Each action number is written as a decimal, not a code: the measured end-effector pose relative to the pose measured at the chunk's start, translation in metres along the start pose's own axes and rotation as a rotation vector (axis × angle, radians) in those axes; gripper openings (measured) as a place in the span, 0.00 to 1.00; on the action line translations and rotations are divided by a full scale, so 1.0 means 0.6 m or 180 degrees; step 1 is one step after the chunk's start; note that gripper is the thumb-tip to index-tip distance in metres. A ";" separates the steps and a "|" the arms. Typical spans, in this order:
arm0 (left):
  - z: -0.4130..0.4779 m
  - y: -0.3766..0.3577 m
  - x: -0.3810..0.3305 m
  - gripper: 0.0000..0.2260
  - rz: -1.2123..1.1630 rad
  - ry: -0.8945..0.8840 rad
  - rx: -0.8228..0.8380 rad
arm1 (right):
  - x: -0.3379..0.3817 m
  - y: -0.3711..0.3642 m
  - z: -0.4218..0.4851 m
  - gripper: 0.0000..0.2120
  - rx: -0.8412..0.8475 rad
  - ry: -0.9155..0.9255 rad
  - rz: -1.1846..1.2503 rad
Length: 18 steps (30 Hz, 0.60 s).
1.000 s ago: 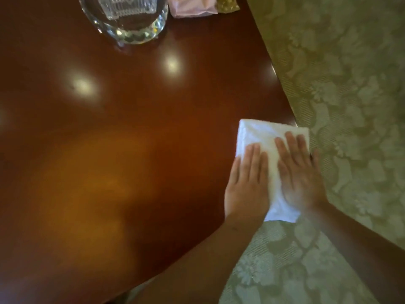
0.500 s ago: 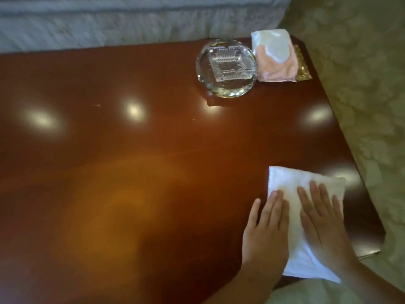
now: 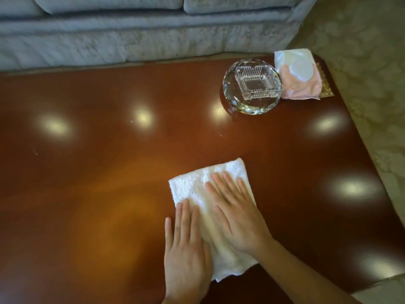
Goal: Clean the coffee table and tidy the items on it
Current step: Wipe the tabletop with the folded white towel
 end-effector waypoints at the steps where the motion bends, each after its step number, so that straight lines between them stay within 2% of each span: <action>1: 0.007 -0.001 -0.001 0.27 -0.0016 0.0025 0.0051 | -0.012 0.006 -0.008 0.28 0.0040 -0.0036 0.0119; 3: 0.019 -0.003 -0.017 0.27 -0.0133 0.0102 0.0066 | -0.033 0.016 -0.030 0.28 -0.0002 -0.0275 0.0236; 8: 0.048 -0.032 -0.041 0.27 0.0014 0.0185 -0.0123 | -0.017 0.004 -0.014 0.29 -0.0209 -0.0719 -0.0150; 15: 0.151 -0.039 -0.006 0.28 0.0184 -0.0136 -0.0379 | -0.031 0.030 0.100 0.29 -0.0317 -0.0478 -0.0240; 18: 0.256 -0.022 0.019 0.28 0.0237 0.0125 -0.0291 | -0.041 0.055 0.223 0.29 -0.0339 -0.0402 -0.0271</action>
Point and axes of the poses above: each hand's wrist, its own z-axis towards the middle knuckle, its own y-axis out of the back of the hand, x = y × z, the point moved 3 cm from there along z, towards the middle knuckle, and after that the axes turned 15 degrees about z, right-handed, at the moved point
